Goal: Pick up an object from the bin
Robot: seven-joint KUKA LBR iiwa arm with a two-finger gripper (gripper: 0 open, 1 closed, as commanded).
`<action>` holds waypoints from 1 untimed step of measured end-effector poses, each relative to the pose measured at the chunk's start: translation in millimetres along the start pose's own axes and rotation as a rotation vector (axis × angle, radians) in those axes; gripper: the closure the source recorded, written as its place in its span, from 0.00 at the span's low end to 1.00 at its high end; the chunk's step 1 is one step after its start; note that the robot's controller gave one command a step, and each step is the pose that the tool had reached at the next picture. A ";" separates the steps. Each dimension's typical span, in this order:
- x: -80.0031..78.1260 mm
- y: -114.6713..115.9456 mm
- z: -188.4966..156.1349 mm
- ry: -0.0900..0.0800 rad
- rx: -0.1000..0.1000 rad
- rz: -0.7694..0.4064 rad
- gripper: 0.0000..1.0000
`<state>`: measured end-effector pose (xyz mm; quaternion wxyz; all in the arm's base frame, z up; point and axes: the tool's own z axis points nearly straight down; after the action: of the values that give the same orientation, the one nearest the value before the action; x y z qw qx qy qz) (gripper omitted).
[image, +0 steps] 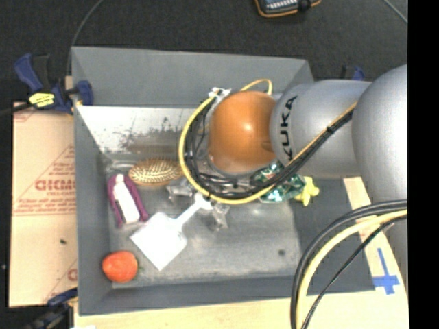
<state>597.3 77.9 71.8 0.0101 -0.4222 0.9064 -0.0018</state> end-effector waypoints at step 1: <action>0.3 25.2 0.9 0.015 -0.012 0.058 1.00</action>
Offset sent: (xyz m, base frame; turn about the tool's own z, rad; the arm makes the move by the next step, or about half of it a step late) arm 0.0000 0.0000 0.0000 0.0000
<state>577.8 93.9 70.7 0.0008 -0.3960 0.9183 0.0006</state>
